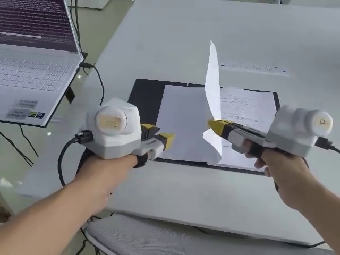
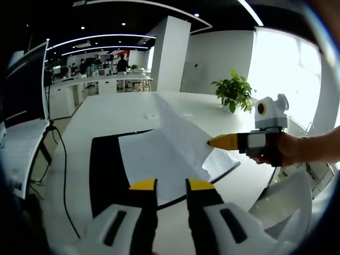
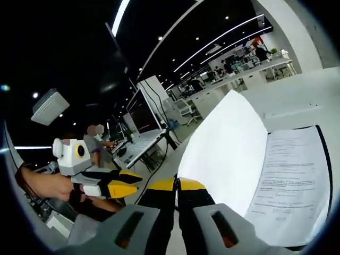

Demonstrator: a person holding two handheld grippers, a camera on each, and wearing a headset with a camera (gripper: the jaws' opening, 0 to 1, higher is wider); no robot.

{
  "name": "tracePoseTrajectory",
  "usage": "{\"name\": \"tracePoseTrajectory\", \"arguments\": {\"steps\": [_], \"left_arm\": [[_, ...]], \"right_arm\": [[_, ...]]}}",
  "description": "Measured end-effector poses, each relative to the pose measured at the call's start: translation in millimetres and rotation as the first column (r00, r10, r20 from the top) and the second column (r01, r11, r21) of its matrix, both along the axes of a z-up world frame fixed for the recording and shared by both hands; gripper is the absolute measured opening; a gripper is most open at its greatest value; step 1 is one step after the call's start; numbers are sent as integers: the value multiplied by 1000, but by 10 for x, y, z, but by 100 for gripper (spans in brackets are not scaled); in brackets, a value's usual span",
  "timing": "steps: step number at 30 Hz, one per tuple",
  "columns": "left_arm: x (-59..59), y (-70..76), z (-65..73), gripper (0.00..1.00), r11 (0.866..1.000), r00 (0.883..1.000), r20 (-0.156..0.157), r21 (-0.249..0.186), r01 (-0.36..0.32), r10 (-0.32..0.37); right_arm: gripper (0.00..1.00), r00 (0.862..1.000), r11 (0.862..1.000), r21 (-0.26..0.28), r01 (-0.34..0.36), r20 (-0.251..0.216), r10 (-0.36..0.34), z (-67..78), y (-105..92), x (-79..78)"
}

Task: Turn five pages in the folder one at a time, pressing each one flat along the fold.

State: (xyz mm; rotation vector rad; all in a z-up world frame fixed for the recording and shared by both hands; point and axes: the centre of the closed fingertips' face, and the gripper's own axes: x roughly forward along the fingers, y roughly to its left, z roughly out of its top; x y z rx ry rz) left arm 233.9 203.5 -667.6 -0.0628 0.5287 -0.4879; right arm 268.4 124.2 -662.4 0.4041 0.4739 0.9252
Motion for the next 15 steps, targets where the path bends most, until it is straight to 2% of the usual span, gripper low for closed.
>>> {"name": "tracePoseTrajectory", "arguments": {"steps": [7, 8, 15], "left_arm": [[-100, 232, 43, 21, 999, 1000, -6, -16, -30, 29], [-123, 264, 43, 21, 999, 999, -7, -23, -33, 33], [-236, 460, -39, 22, 997, 997, -33, -29, -68, 67]], "right_arm": [[0, 998, 998, -39, -52, -35, 51, -216, 355, -10], [0, 997, 997, -42, -61, -54, 59, -261, 412, -16], [0, 990, 990, -93, -110, -96, 101, -531, 696, -27]]}}
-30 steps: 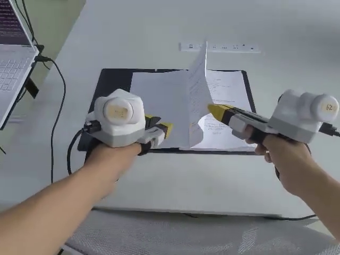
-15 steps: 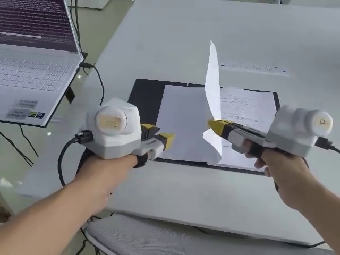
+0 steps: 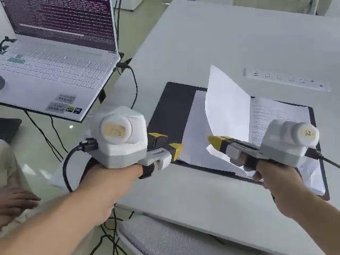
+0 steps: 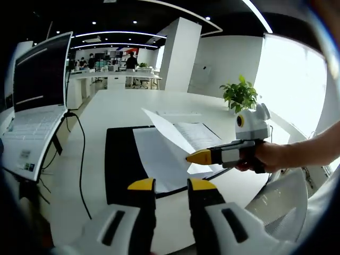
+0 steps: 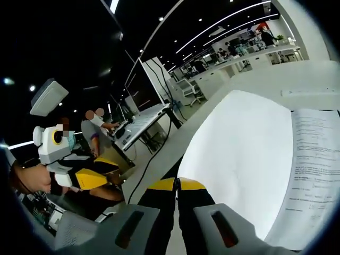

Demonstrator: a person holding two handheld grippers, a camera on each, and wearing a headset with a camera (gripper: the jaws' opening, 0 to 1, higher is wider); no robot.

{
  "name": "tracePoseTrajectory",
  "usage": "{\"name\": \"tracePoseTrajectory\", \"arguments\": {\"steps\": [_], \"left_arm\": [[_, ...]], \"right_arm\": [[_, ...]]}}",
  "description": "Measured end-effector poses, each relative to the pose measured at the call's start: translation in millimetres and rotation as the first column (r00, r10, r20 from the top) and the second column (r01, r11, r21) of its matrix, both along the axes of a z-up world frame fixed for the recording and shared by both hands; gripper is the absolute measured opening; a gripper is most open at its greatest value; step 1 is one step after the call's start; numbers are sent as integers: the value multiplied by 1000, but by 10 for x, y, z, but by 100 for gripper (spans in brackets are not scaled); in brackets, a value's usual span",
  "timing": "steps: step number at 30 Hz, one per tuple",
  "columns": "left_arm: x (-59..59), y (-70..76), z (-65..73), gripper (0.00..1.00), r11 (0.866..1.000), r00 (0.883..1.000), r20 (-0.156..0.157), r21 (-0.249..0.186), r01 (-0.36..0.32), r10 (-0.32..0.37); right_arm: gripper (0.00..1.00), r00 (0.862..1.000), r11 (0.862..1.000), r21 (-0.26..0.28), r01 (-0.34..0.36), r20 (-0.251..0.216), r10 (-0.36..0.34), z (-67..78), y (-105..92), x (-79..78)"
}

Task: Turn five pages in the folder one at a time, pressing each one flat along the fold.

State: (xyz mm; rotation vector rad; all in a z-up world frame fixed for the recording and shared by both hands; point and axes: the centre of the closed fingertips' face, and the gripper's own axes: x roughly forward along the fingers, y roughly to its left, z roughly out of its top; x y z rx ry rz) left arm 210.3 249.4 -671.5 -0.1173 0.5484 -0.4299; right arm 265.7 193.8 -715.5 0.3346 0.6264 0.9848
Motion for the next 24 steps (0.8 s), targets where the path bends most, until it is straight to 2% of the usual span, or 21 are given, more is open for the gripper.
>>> {"name": "tracePoseTrajectory", "arguments": {"steps": [2, 12, 17, 19, 21, 22, 24], "left_arm": [[-13, 103, -67, 22, 1000, 1000, -10, -4, -20, 20], [-155, 381, -275, 21, 997, 995, -53, -9, -82, 81], [-201, 411, -352, 20, 996, 993, -72, -15, -90, 89], [-208, 404, -367, 20, 996, 993, -75, -17, -90, 88], [-203, 392, -398, 20, 996, 993, -81, -18, -88, 86], [-198, 388, -405, 20, 996, 993, -81, -19, -88, 86], [-187, 369, -424, 19, 996, 993, -86, -21, -86, 84]], "right_arm": [[0, 1000, 1000, -8, -15, -19, 15, -79, 84, -17], [0, 994, 996, -71, -62, -90, 56, -466, 385, -36], [0, 991, 993, -101, -67, -122, 55, -648, 423, -40], [0, 988, 992, -113, -63, -150, 46, -724, 415, -45], [0, 985, 993, -105, -53, -169, 35, -829, 382, 28], [0, 983, 993, -108, -50, -184, 29, -836, 369, -5], [0, 982, 994, -99, -42, -187, 23, -887, 353, 37]]}}
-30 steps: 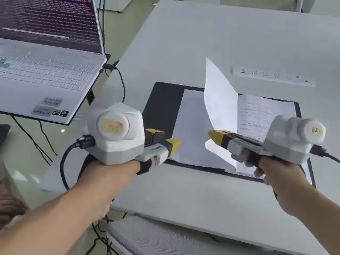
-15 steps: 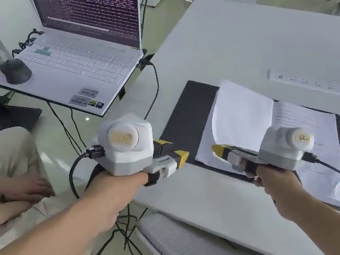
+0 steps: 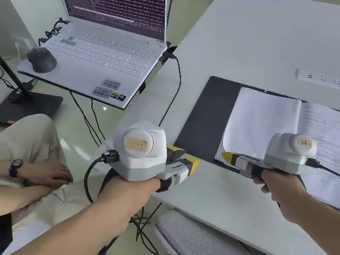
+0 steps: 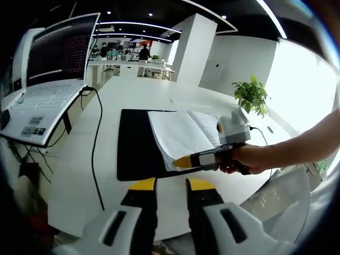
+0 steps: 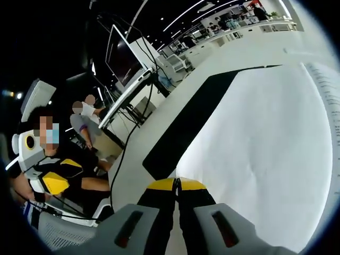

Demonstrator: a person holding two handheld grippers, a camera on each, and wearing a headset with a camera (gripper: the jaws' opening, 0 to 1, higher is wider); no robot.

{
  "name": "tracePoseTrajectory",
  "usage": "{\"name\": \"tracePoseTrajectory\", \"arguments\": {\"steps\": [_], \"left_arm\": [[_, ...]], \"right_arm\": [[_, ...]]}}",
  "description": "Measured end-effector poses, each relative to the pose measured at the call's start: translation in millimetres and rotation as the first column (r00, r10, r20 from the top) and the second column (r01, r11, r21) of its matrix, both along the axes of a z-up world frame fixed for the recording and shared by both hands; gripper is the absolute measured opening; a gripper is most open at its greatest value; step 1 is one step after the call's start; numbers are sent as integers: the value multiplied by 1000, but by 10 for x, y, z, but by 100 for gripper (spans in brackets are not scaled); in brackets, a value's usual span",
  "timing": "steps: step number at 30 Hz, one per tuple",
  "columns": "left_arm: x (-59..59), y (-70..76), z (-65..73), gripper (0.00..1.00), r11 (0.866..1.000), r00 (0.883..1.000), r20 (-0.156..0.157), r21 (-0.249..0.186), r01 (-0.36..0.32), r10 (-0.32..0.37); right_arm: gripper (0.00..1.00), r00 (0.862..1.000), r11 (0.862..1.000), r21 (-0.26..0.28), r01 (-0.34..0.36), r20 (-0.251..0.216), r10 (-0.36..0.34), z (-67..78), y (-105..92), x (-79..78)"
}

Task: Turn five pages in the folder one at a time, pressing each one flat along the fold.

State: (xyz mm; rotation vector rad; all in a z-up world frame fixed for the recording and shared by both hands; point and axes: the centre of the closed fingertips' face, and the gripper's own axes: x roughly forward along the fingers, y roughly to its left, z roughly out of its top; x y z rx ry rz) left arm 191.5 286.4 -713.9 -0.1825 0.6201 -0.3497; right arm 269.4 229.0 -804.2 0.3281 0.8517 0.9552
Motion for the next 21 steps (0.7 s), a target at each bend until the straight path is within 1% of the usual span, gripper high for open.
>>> {"name": "tracePoseTrajectory", "arguments": {"steps": [1, 3, 4, 6, 9, 11, 12, 14, 16, 17, 20, 21], "left_arm": [[-7, -14, 1, 19, 1000, 1000, -2, 2, 3, -3], [10, -27, -17, 19, 1000, 1000, -2, 3, 6, -6], [19, -31, -27, 19, 1000, 1000, -5, 3, 7, -7], [25, -54, -32, 19, 1000, 1000, -8, 0, 8, -8], [38, -91, -56, 18, 1000, 1000, -13, 3, 19, -19], [61, -120, -99, 18, 1000, 999, -18, 1, 27, -27], [78, -140, -133, 17, 999, 999, -24, 2, 32, -32], [119, -187, -177, 17, 999, 999, -21, 0, 46, -46], [163, -223, -224, 15, 999, 998, -24, 3, 55, -54], [197, -264, -256, 15, 998, 998, -24, 1, 66, -66], [299, -375, -318, 13, 996, 996, -20, -6, 88, -89], [350, -429, -348, 13, 995, 995, -18, -6, 103, -103]], "right_arm": [[0, 1000, 1000, 3, 4, -1, -4, -23, -10, 18], [4, 1000, 1000, 20, 1, -14, -1, -11, 3, -10], [5, 1000, 1000, 21, -5, -21, 5, -28, 8, -12], [7, 999, 999, 40, -16, -27, 17, -26, 17, -22], [6, 999, 996, 81, -31, -27, 34, 12, 10, -21], [5, 999, 996, 82, -34, -21, 36, 27, -20, -19], [4, 999, 995, 92, -39, -20, 41, 84, -29, -65], [4, 999, 994, 101, -32, -20, 34, 136, -94, -57], [4, 1000, 991, 131, -14, -8, 15, 218, -144, -20], [4, 1000, 990, 140, -1, -8, 3, 255, -197, 4], [3, 1000, 988, 151, 30, 2, -31, 331, -334, 72], [3, 999, 986, 158, 43, 4, -44, 352, -397, 109]]}}
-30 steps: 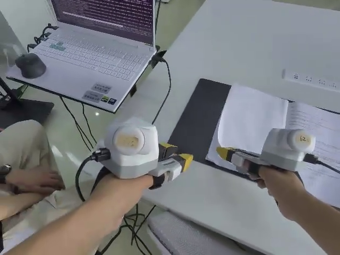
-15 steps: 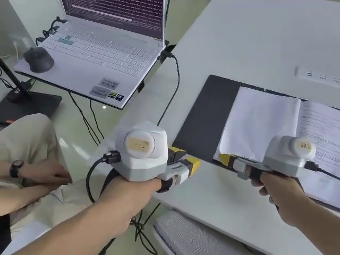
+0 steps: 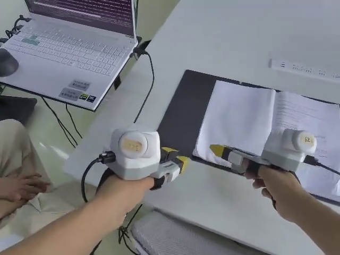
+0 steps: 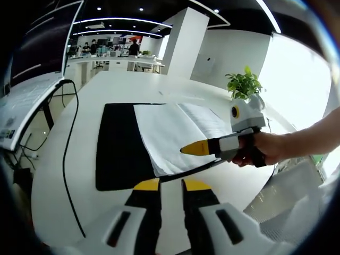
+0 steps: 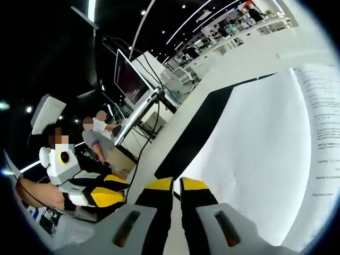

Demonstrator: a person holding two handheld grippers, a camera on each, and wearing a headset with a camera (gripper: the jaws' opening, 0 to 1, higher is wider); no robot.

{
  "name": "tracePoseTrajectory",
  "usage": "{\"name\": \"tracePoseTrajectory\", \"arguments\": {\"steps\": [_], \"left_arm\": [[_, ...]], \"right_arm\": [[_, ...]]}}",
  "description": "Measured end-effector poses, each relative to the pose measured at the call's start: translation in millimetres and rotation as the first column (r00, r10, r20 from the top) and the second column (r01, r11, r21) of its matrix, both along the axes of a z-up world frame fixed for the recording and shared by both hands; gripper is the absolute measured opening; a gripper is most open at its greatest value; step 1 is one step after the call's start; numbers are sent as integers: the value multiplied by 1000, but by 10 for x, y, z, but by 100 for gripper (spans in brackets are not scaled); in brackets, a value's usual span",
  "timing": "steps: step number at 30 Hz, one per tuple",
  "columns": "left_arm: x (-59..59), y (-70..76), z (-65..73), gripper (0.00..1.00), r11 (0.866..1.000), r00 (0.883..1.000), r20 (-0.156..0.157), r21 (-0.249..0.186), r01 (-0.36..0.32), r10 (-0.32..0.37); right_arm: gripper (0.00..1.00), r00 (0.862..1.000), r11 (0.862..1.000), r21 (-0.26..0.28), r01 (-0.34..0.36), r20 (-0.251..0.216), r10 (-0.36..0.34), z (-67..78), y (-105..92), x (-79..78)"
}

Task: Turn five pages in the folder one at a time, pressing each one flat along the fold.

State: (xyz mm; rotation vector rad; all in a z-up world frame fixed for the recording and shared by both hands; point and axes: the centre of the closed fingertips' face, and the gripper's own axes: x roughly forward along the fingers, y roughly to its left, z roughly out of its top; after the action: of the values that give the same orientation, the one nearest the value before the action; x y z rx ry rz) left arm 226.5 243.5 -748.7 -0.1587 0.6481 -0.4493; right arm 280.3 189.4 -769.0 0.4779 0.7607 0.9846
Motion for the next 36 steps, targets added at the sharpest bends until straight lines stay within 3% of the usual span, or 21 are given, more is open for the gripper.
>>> {"name": "tracePoseTrajectory", "arguments": {"steps": [5, 9, 13, 16, 18, 20, 22, 26, 34, 36], "left_arm": [[192, -161, -97, 12, 999, 999, 7, 9, 33, -34], [348, -292, -191, 8, 998, 997, 33, 8, 67, -67], [482, -353, -303, 7, 999, 998, 28, -14, 52, -52], [569, -362, -435, 6, 999, 999, 18, 1, 39, -40], [588, -369, -511, 5, 1000, 1000, -2, 8, 30, -30], [585, -384, -513, 4, 1000, 1000, 1, 11, 25, -25], [611, -374, -604, 2, 1000, 1000, -22, 4, 3, -3], [602, -391, -658, 0, 1000, 999, -32, 12, 2, -1], [605, -366, -676, 0, 1000, 1000, -12, 27, -10, 11], [605, -368, -673, 0, 999, 1000, -16, 31, -22, 23]], "right_arm": [[3, 999, 999, 16, 38, -14, -38, 53, -164, 44], [3, 997, 997, 32, 67, -37, -66, 55, -291, 81], [3, 994, 994, 48, 99, -56, -97, 61, -422, 158], [2, 991, 992, 53, 119, -62, -115, 69, -509, 234], [1, 990, 990, 49, 130, -68, -126, 59, -572, 314], [1, 989, 989, 49, 138, -68, -134, 60, -633, 391], [1, 987, 988, 47, 147, -74, -144, 49, -694, 481], [0, 983, 984, 49, 169, -77, -165, 40, -792, 632], [0, 976, 980, 49, 191, -114, -185, -40, -869, 919], [0, 974, 981, 41, 192, -128, -185, -136, -921, 1069]]}}
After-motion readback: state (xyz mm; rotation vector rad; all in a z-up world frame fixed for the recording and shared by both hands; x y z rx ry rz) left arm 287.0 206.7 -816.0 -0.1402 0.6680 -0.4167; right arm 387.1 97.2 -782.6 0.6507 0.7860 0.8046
